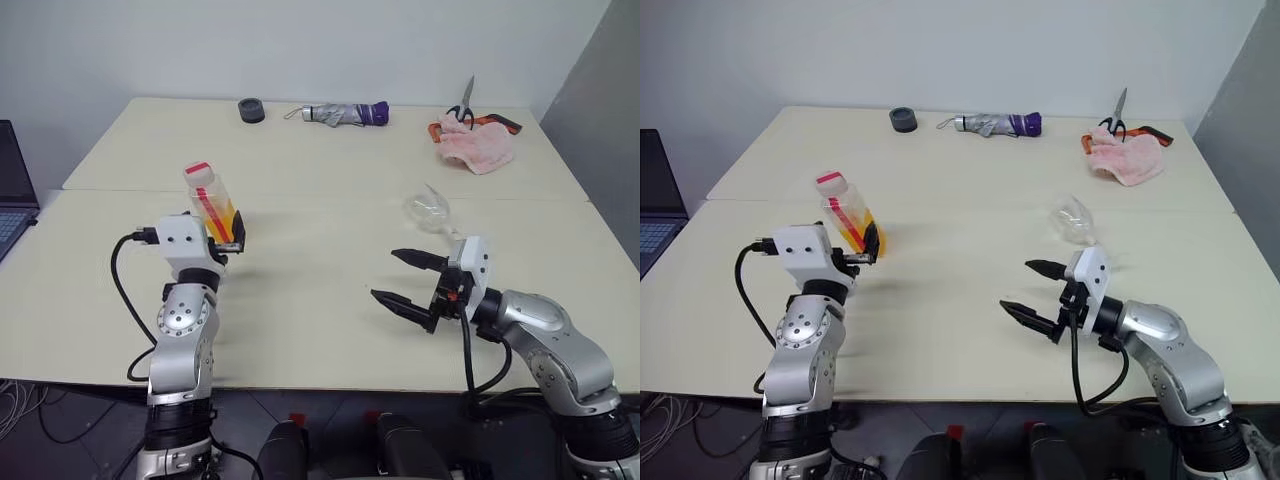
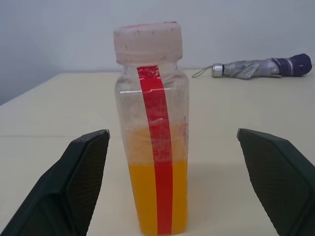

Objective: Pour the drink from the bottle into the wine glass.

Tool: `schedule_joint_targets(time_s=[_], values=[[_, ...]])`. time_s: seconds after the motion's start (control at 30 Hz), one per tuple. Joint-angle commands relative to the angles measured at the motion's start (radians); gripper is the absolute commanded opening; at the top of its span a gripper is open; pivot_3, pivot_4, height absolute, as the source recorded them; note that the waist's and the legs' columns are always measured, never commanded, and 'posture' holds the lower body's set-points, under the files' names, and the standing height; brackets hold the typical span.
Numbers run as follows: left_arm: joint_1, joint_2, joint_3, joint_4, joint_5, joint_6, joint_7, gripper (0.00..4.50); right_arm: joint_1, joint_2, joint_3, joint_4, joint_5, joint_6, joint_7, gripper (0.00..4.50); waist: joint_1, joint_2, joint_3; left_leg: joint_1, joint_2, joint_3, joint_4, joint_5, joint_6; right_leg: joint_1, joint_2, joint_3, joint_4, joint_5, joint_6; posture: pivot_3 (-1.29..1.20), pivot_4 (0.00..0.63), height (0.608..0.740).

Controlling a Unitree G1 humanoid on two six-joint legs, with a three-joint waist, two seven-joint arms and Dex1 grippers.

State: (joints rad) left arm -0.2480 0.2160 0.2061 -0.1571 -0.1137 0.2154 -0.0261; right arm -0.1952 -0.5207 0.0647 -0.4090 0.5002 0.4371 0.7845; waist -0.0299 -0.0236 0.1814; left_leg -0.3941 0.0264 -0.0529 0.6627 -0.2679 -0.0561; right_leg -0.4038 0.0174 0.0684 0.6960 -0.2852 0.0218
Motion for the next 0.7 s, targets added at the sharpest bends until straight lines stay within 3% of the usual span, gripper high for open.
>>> schedule_joint_targets(time_s=[0.03,0.7], values=[[-0.022,0.007,0.015,-0.011,0.004,0.003,0.012,4.45,-0.03,0.006,0.003,-0.026,0.01,-0.009,0.011,4.5,-0.001,0.0,0.0,0.0,0.0,0.0,0.0,0.0,0.0,0.0,0.0,0.0,0.0,0.0,0.0,0.0,0.15,0.74],[-0.132,0.049,0.049,0.1,0.0,0.068,0.017,4.45,-0.12,0.017,0.038,-0.028,0.047,0.055,0.049,4.5,0.0,0.0,0.0,-0.001,0.0,-0.001,0.0,0.0,0.0,0.0,-0.001,-0.001,0.0,0.0,0.0,0.0,0.15,0.74]])
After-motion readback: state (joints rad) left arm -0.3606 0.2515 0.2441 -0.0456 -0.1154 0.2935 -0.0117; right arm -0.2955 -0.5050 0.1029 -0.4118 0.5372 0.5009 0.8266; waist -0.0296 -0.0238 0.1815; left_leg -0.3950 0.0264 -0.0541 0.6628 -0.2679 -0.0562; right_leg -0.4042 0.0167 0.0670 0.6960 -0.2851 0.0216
